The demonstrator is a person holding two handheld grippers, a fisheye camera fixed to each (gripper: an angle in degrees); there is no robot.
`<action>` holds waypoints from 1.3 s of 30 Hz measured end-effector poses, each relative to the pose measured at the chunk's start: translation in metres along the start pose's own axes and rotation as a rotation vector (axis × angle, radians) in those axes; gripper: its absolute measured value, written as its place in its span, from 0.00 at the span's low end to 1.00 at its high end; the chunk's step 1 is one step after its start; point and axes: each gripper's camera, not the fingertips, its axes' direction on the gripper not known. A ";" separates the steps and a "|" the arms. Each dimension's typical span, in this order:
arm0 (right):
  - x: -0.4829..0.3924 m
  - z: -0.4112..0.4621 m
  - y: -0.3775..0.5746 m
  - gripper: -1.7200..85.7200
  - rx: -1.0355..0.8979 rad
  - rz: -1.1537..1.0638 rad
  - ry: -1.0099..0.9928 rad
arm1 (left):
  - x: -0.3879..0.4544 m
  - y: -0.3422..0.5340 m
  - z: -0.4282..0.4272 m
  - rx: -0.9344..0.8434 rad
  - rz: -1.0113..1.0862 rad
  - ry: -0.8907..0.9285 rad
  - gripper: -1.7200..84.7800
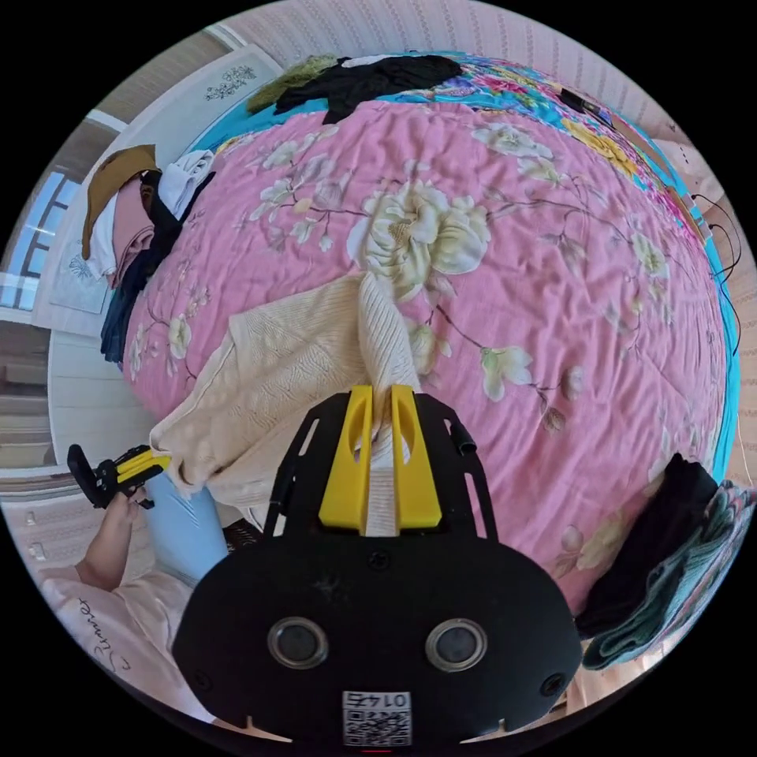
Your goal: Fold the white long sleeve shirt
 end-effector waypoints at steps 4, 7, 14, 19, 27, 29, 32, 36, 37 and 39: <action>-0.001 -0.068 0.052 0.05 0.181 -0.067 -0.069 | 0.007 0.009 -0.047 0.143 0.024 -0.054 0.01; 0.000 -0.119 0.104 0.05 0.356 -0.075 -0.138 | 0.011 0.014 -0.096 0.300 0.010 -0.116 0.01; 0.001 -0.209 0.219 0.04 0.626 -0.095 -0.267 | 0.037 0.021 -0.196 0.504 0.109 -0.244 0.01; -0.026 -0.272 0.306 0.04 0.822 -0.244 -0.188 | 0.078 0.052 -0.274 0.727 0.207 -0.290 0.01; -0.051 -0.336 0.389 0.04 1.005 -0.372 -0.179 | 0.112 0.099 -0.368 0.950 0.293 -0.244 0.01; -0.059 -0.348 0.399 0.04 1.028 -0.410 -0.147 | 0.118 0.104 -0.384 0.981 0.314 -0.265 0.01; -0.066 -0.363 0.398 0.04 1.035 -0.446 -0.126 | 0.118 0.092 -0.405 1.010 0.328 -0.258 0.01; -0.056 -0.369 0.355 0.04 0.977 -0.463 -0.127 | 0.111 0.014 -0.403 0.925 0.350 -0.347 0.01; -0.049 -0.366 0.335 0.04 0.942 -0.449 -0.124 | 0.106 -0.019 -0.394 0.875 0.355 -0.357 0.01; -0.036 -0.358 0.298 0.04 0.871 -0.415 -0.118 | 0.099 -0.073 -0.369 0.777 0.366 -0.395 0.02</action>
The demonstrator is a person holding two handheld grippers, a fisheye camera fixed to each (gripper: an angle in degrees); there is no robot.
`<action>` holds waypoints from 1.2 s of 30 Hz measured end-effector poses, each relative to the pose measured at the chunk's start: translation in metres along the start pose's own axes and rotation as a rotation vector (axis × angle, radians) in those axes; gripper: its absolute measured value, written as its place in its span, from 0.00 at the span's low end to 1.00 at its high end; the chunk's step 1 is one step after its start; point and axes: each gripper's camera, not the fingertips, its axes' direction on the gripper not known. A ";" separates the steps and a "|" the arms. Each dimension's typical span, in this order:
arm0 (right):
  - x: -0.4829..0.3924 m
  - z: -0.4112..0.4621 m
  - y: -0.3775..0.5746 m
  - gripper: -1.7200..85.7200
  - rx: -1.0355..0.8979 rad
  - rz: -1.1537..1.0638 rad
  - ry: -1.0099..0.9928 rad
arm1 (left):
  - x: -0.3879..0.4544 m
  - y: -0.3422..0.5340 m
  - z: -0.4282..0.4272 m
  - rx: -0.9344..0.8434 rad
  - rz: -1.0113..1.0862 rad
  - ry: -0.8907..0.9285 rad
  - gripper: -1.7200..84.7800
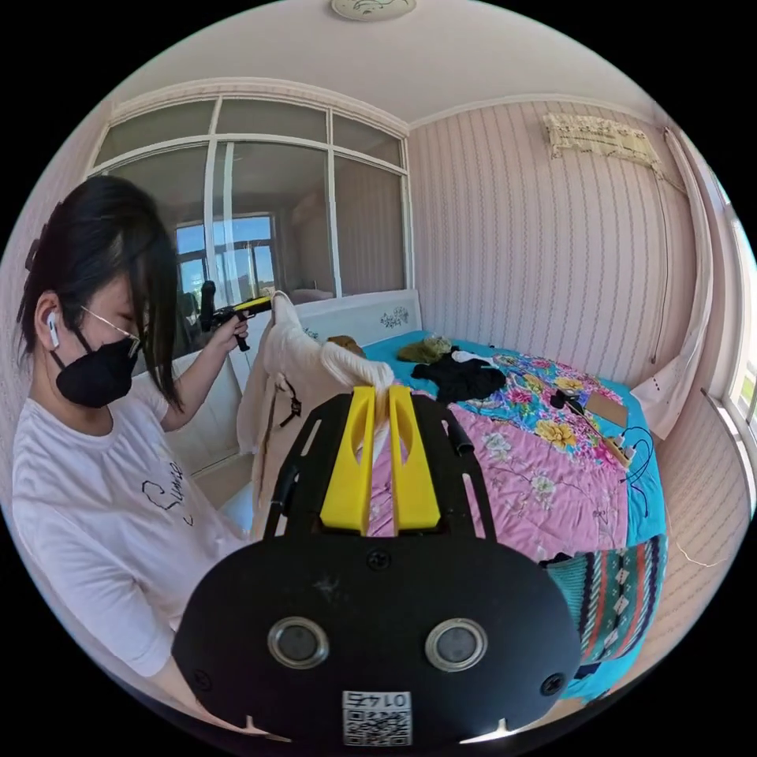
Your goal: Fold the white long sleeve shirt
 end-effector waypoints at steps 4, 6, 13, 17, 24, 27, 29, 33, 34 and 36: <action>0.087 0.091 -0.015 0.05 -0.193 0.133 0.017 | -0.006 -0.011 0.171 -0.281 0.040 0.043 0.05; 0.136 0.141 -0.008 0.06 -0.278 0.261 -0.039 | -0.006 0.005 0.248 -0.480 0.024 0.040 0.07; 0.203 0.274 0.114 0.08 -0.555 0.598 0.076 | -0.009 0.125 0.345 -0.760 -0.079 0.198 0.09; 0.185 0.305 0.173 0.13 -0.674 0.601 0.110 | 0.026 0.190 0.311 -0.802 -0.032 0.373 0.09; 0.169 0.349 0.232 0.08 -0.693 0.714 0.049 | 0.057 0.285 0.268 -0.908 -0.328 0.467 0.10; 0.184 0.346 0.229 0.04 -0.684 0.710 -0.029 | 0.059 0.298 0.267 -0.922 -0.369 0.459 0.11; 0.198 0.333 0.223 0.03 -0.683 0.687 0.029 | 0.058 0.301 0.268 -0.916 -0.375 0.447 0.11; 0.242 0.268 0.214 0.03 -0.476 0.793 0.416 | 0.054 0.311 0.272 -0.888 -0.415 0.431 0.12; 0.247 0.255 0.216 0.04 -0.407 0.847 0.508 | 0.055 0.315 0.275 -0.871 -0.417 0.432 0.12; 0.244 0.256 0.219 0.04 -0.350 0.870 0.500 | 0.057 0.319 0.282 -0.870 -0.402 0.407 0.13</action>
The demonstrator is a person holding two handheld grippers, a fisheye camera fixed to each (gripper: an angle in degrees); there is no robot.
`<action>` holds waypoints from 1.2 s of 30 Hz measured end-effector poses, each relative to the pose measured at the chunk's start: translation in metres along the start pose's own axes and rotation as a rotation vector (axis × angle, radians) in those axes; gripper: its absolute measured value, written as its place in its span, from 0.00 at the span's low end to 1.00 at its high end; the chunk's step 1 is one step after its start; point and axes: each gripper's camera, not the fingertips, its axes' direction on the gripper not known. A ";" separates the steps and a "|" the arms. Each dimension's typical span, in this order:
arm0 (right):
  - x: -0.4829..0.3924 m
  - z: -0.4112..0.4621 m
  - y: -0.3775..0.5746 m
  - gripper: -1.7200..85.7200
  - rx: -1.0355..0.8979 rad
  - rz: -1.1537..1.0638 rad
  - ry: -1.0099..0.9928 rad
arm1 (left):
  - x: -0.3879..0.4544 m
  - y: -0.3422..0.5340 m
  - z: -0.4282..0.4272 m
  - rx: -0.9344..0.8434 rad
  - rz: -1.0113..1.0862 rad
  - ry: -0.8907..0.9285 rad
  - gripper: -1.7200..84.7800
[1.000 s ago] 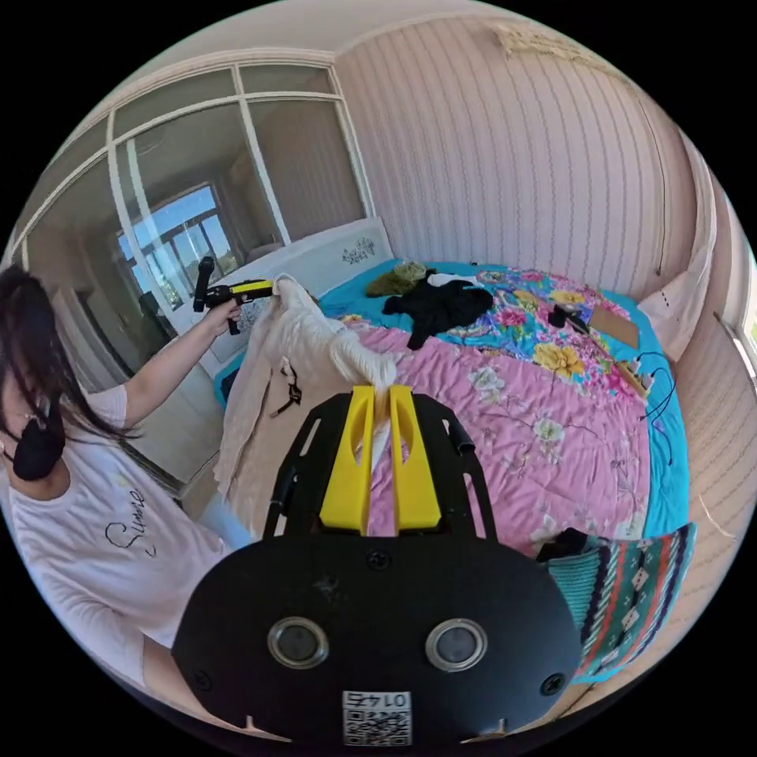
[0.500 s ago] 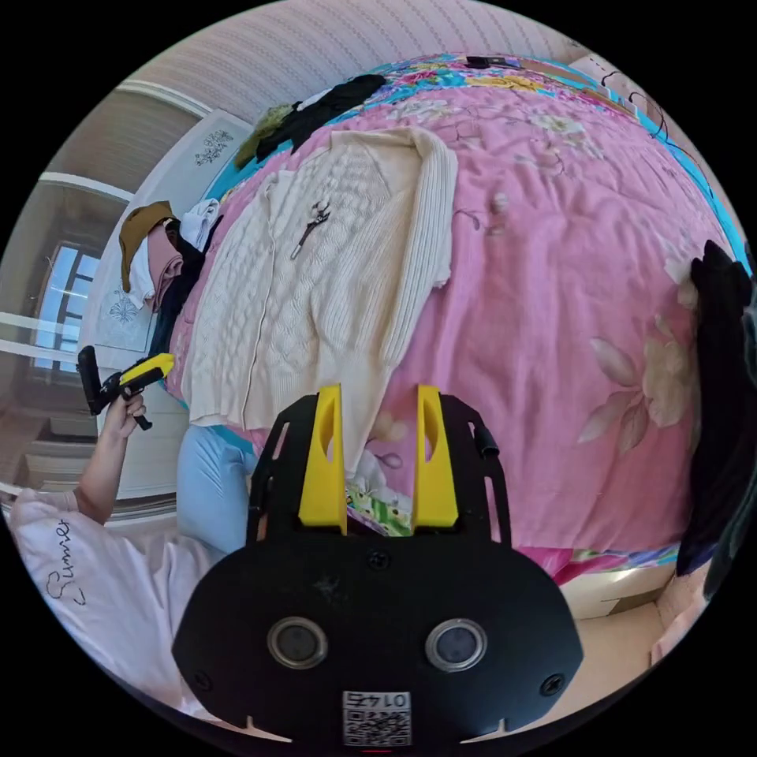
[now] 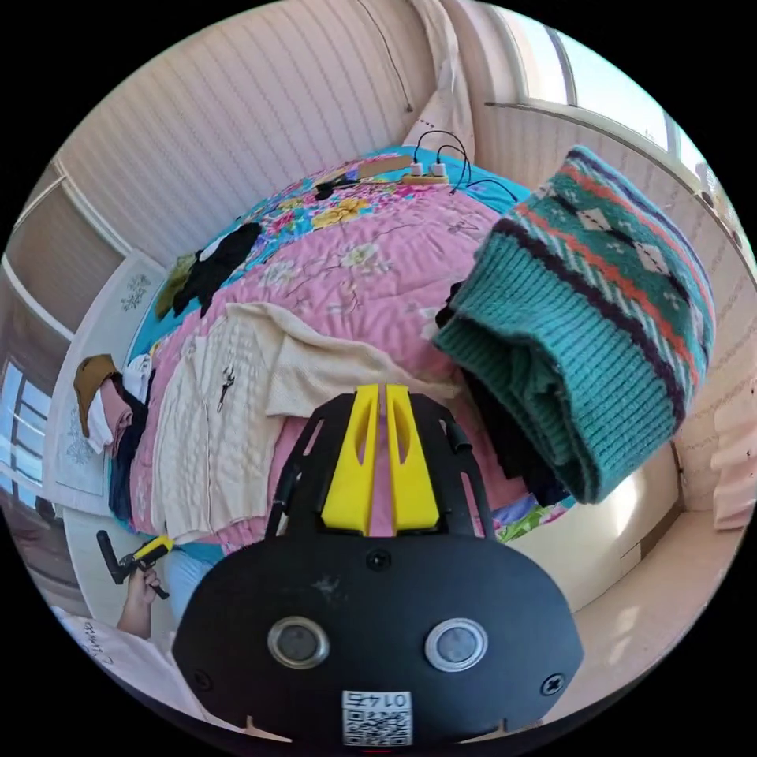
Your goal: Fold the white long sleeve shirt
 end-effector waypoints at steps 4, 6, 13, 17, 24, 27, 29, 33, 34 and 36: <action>-0.055 0.061 0.035 0.09 -0.179 -0.154 -0.211 | 0.000 -0.011 0.029 -0.050 -0.001 -0.032 0.12; -0.084 0.099 0.054 0.11 -0.305 -0.223 -0.234 | 0.001 -0.015 0.038 -0.055 -0.006 -0.074 0.10; -0.111 0.152 0.075 0.05 -0.442 -0.214 -0.282 | 0.000 -0.021 0.020 0.022 0.082 -0.100 0.01; -0.106 0.137 0.076 0.03 -0.430 -0.236 -0.373 | -0.004 -0.027 -0.009 0.047 0.142 -0.095 0.01; -0.129 0.137 0.118 0.03 -0.526 -0.300 -0.467 | -0.014 -0.025 -0.029 -0.049 0.291 -0.161 0.01; -0.141 0.167 0.143 0.03 -0.566 -0.292 -0.378 | -0.027 -0.013 0.010 -0.119 0.213 -0.123 0.01; -0.148 0.181 0.152 0.03 -0.591 -0.291 -0.322 | -0.033 -0.003 0.028 -0.195 0.149 -0.096 0.01; -0.168 0.181 0.165 0.04 -0.562 -0.416 -0.155 | -0.029 0.025 0.019 -0.162 0.115 -0.205 0.01; -0.178 0.178 0.170 0.04 -0.523 -0.489 -0.088 | -0.022 0.029 0.013 -0.138 0.134 -0.239 0.01; -0.199 0.175 0.179 0.04 -0.460 -0.597 -0.033 | -0.005 0.032 0.008 -0.099 0.190 -0.233 0.02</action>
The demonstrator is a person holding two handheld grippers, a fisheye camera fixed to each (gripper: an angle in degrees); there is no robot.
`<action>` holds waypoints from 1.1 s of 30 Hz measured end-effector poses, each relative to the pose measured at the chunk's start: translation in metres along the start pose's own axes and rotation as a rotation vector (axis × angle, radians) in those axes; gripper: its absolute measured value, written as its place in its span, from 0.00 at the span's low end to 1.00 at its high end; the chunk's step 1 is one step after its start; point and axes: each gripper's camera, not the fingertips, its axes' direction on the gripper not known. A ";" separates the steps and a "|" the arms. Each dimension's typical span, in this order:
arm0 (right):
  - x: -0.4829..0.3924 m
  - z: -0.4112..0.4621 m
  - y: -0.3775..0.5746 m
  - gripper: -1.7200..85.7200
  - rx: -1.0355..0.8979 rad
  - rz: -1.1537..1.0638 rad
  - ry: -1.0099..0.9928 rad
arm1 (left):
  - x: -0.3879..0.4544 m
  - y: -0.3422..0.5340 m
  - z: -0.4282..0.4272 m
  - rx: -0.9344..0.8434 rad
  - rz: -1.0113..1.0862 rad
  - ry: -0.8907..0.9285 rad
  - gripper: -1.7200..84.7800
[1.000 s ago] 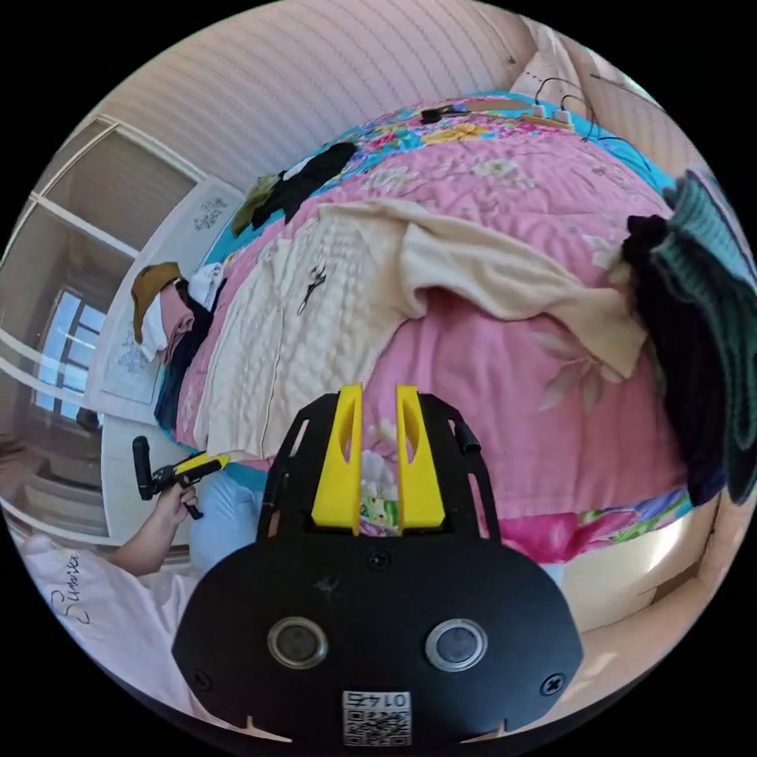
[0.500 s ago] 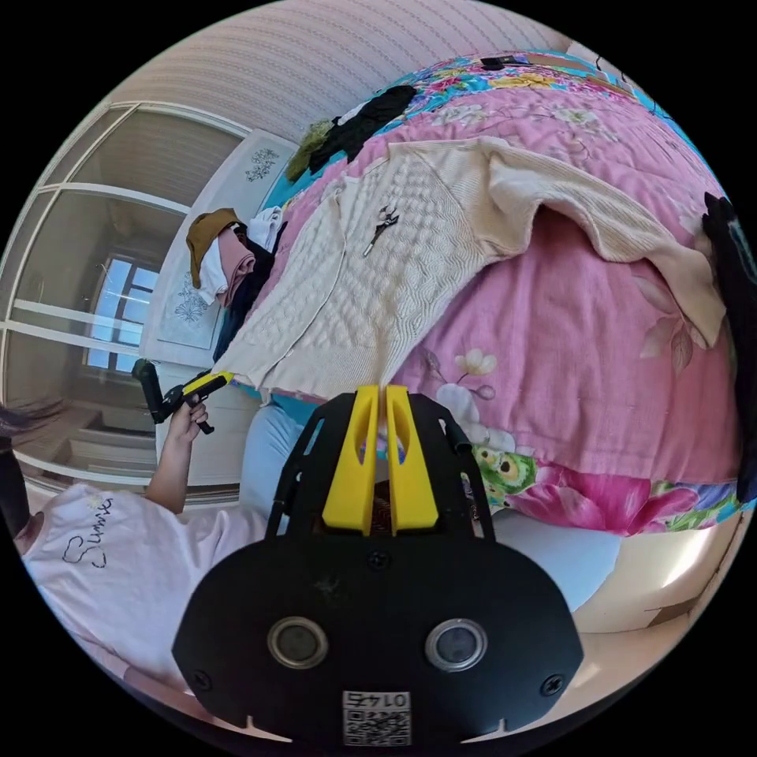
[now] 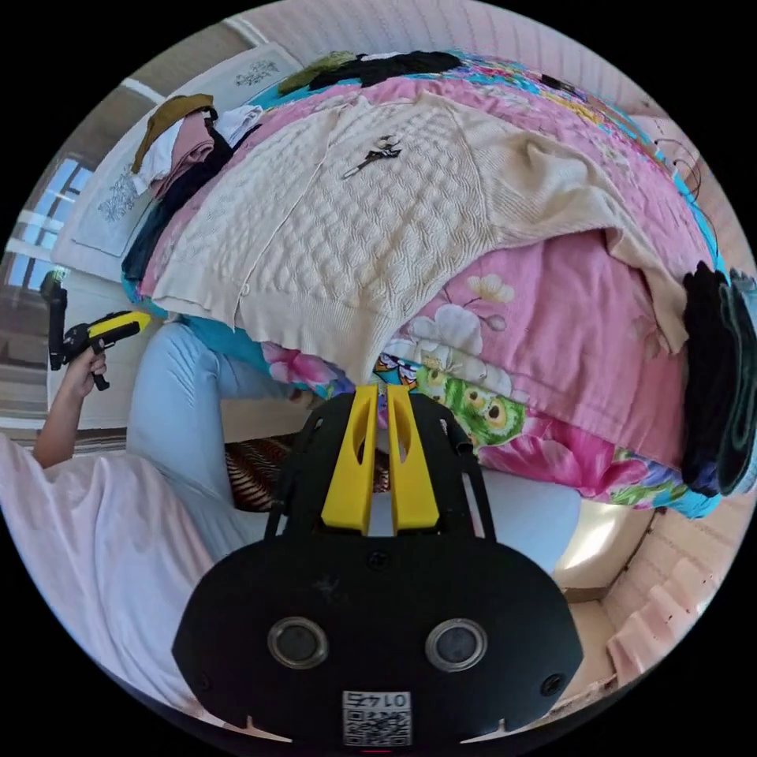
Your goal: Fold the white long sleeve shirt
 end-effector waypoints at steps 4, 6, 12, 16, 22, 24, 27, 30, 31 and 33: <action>-0.066 0.015 -0.019 0.07 0.068 -0.240 0.034 | 0.058 -0.025 0.015 0.044 0.157 0.089 0.06; -0.093 0.030 -0.031 0.08 0.054 -0.330 0.015 | 0.080 -0.038 0.035 0.027 0.195 0.087 0.08; -0.151 0.079 -0.063 0.09 -0.005 -0.455 0.085 | 0.104 -0.070 0.085 -0.048 0.178 0.041 0.09; -0.155 0.100 -0.078 0.06 -0.025 -0.376 0.089 | 0.098 -0.068 0.092 -0.033 0.164 0.081 0.05; -0.156 0.098 -0.081 0.02 -0.017 -0.408 -0.023 | 0.100 -0.054 0.065 0.032 0.200 0.121 0.01; -0.155 0.100 -0.083 0.02 -0.022 -0.397 -0.075 | 0.104 -0.052 0.057 0.056 0.217 0.152 0.01; -0.151 0.107 -0.088 0.02 -0.020 -0.373 -0.132 | 0.113 -0.056 0.054 0.064 0.255 0.175 0.01; -0.150 0.111 -0.093 0.02 -0.021 -0.359 -0.160 | 0.121 -0.063 0.065 0.016 0.277 0.173 0.01; -0.150 0.112 -0.094 0.02 -0.013 -0.353 -0.152 | 0.126 -0.066 0.073 -0.017 0.297 0.137 0.01; -0.148 0.113 -0.097 0.03 -0.009 -0.339 -0.150 | 0.132 -0.067 0.088 -0.068 0.319 0.089 0.01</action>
